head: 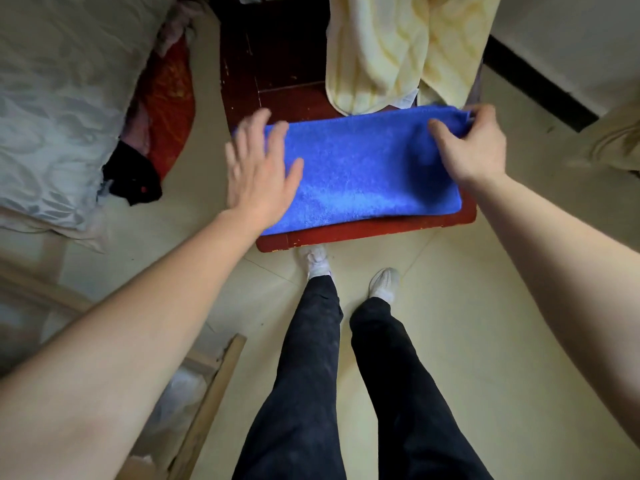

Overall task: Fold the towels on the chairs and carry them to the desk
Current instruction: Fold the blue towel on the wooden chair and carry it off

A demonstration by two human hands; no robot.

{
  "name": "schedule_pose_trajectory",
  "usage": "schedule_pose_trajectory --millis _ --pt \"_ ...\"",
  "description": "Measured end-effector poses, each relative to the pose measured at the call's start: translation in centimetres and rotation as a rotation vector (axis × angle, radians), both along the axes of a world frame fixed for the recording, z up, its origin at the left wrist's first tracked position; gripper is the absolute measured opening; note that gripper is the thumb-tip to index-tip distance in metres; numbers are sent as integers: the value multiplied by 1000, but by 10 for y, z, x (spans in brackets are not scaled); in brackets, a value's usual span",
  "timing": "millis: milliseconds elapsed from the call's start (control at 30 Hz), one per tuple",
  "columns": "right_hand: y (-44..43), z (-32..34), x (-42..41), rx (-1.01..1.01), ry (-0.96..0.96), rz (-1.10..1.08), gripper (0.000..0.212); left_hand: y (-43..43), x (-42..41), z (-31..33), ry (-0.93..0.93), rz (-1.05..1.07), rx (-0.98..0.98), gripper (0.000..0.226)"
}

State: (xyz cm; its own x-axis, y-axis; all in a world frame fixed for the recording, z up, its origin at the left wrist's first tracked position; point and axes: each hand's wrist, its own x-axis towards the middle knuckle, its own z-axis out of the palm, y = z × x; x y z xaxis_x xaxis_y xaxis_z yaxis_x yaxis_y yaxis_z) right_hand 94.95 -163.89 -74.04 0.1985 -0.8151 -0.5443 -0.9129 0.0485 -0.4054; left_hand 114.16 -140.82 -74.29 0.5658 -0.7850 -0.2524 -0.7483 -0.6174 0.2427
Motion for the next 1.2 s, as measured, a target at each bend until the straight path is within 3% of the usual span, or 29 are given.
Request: schedule_pose_trajectory --millis 67,133,267,433,567,633,733,833,1000,1133,1200 --pt "2 0 -3 48 25 -78 61 4 -6 -8 43 -278 105 76" --pt "6 -1 -10 89 74 -21 61 8 -12 -18 46 -433 248 97" --pt "7 -5 -25 140 251 244 81 7 -21 -31 0 -445 331 111" --pt "-12 6 -40 306 30 101 50 16 -21 -32 -43 -530 370 119" --pt "-22 1 -60 230 61 5 81 16 -26 -29 -63 -534 424 122" --pt "-21 2 -68 314 -19 -74 94 11 -30 -25 -40 -484 406 120" --pt "-9 4 -78 452 -2 -44 64 -4 -45 -17 -37 -404 300 113" --pt "7 -3 -81 286 144 68 49 -26 -57 -17 -36 -416 304 117" --pt "35 -3 -64 124 237 -45 44 -46 -58 -25 42 -426 425 131" --pt "33 -4 -67 362 27 -245 35 -48 -62 -22 75 -403 420 132" --pt "24 1 -76 543 -114 -396 20 -49 -64 -21 83 -406 423 131"
